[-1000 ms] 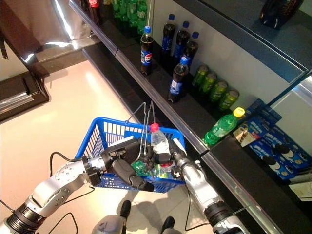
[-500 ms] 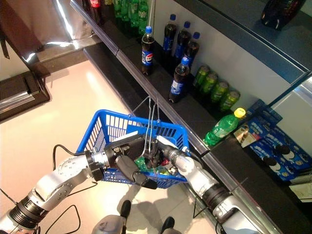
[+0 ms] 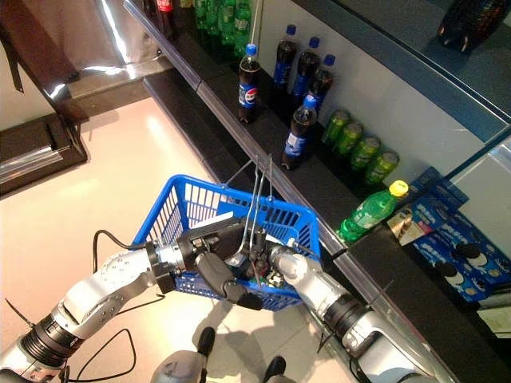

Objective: Pick up the drink and place into the basket.

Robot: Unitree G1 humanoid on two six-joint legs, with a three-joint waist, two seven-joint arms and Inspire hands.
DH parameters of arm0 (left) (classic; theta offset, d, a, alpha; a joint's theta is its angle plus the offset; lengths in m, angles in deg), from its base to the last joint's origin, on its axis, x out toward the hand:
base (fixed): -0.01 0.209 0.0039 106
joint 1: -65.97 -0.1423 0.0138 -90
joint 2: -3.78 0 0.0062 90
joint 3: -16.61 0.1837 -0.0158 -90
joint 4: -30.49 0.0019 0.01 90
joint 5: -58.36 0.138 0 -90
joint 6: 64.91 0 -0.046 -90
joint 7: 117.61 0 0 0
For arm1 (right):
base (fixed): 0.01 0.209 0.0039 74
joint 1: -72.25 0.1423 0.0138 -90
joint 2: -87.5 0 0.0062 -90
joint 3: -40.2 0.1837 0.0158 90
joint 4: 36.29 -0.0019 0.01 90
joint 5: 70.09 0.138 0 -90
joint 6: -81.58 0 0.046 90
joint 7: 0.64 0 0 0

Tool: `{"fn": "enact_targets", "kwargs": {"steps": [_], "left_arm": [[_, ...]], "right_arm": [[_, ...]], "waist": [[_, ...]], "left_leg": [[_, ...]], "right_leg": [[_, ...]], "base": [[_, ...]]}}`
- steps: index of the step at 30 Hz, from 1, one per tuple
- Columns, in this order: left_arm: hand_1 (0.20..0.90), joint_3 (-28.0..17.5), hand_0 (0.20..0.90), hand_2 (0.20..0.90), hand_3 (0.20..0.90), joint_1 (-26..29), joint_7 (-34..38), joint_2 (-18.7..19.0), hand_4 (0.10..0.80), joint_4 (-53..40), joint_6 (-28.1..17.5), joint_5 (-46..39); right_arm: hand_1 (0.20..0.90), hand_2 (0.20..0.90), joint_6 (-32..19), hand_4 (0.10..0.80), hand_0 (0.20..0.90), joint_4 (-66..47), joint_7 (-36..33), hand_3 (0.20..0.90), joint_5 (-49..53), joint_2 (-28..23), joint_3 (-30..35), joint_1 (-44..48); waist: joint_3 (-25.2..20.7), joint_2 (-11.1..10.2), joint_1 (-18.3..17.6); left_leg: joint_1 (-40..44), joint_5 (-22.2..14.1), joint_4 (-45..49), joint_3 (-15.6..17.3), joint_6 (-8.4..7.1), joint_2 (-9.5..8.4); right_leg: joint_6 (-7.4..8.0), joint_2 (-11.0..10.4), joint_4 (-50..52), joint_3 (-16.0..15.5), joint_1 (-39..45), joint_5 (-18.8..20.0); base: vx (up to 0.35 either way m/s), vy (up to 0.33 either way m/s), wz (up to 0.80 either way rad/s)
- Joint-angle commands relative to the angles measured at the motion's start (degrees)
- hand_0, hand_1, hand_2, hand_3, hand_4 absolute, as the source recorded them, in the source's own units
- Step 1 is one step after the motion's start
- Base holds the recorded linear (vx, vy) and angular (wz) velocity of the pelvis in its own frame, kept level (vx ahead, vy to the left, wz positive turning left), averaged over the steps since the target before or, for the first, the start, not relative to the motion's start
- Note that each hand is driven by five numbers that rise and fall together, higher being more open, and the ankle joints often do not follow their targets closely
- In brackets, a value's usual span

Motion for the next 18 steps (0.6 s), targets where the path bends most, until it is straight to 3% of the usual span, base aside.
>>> {"fn": "enact_targets", "kwargs": {"steps": [1,4,5,6,7,8,9,18], "left_arm": [[0.3,-1.46,0.3,0.3,0.2,14.58,-2.85,-16.36,0.1,-14.08,-19.96,-7.35],[0.3,-1.34,0.3,0.3,0.2,14.61,-2.72,-16.76,0.1,-14.18,-19.88,-7.01],[0.3,-1.25,0.3,0.3,0.2,14.7,-2.71,-16.84,0.1,-14.02,-20.04,-6.94],[0.3,-1.25,0.3,0.3,0.2,14.7,-2.71,-16.84,0.1,-14.02,-20.04,-6.94],[0.3,-1.16,0.3,0.3,0.2,14.77,-2.65,-16.93,0.1,-13.99,-20.06,-6.89],[0.3,-1.18,0.3,0.3,0.2,14.81,-2.56,-17.06,0.1,-14.26,-19.83,-6.92],[0.3,-1.29,0.3,0.3,0.2,14.73,-2.63,-17.2,0.1,-14.41,-19.65,-6.93],[0.3,-1.5,0.3,0.3,0.2,14.84,-2.16,-17.62,0.1,-15.22,-18.91,-6.24]], "right_arm": [[0.3,0.3,-2.72,0.1,0.3,1.73,-1.09,0.2,-0.76,4.48,-3.35,6.86],[0.3,0.3,-1.73,0.1,0.3,3.21,-1.11,0.2,-1.14,5.49,-3.77,7.57],[0.396,0.396,-1.58,0.213,0.396,3.68,-1.08,0.313,-1.3,5.72,-3.79,7.64],[0.396,0.396,-1.58,0.213,0.396,3.68,-1.08,0.313,-1.3,5.72,-3.79,7.64],[0.549,0.549,-1.38,0.391,0.549,3.98,-1.08,0.491,-1.26,5.92,-3.82,7.75],[0.792,0.792,-1.02,0.674,0.792,4.55,-1.17,0.774,-1.36,6.32,-3.81,7.78],[0.9,0.9,-0.85,0.8,0.9,4.86,-1.12,0.9,-1.56,6.6,-3.66,7.67],[0.9,0.9,-0.21,0.8,0.9,7.28,-1.03,0.9,-2.41,8.17,-3.72,7.8]], "waist": [[-16.25,-1.66,1.26],[-16.28,-1.63,1.46],[-16.28,-1.59,1.48],[-16.28,-1.59,1.48],[-16.29,-1.57,1.53],[-16.31,-1.61,1.71],[-16.32,-1.64,1.79],[-16.31,-1.67,2.38]], "left_leg": [[4.45,-6.09,0.51,3.34,-1.61,1.35],[4.45,-6.04,0.51,3.2,-1.59,1.31],[4.44,-6.03,0.5,3.17,-1.6,1.33],[4.44,-6.03,0.5,3.17,-1.6,1.33],[4.44,-6.01,0.48,3.13,-1.59,1.33],[4.34,-5.94,0.5,3.05,-1.6,1.32],[4.31,-5.93,0.52,2.99,-1.57,1.28],[4.13,-5.85,0.47,2.64,-1.45,1.19]], "right_leg": [[0.42,-0.08,0.17,1.13,0.0,1.15],[0.32,0.01,0.17,1.17,0.02,1.16],[0.32,0.0,0.16,1.18,0.04,1.14],[0.32,0.0,0.16,1.18,0.04,1.14],[0.31,0.01,0.16,1.15,0.05,1.16],[0.32,0.03,0.16,1.05,0.04,1.19],[0.28,0.06,0.16,1.05,0.06,1.17],[0.2,0.18,0.1,0.98,0.12,1.15]], "base": [[0.0,0.0,0.0],[0.0,0.0,0.0],[0.0,0.0,0.0],[0.0,0.0,0.0],[0.0,0.0,0.0],[0.0,0.0,0.0],[0.0,0.0,0.0],[0.0,0.0,0.0]]}}
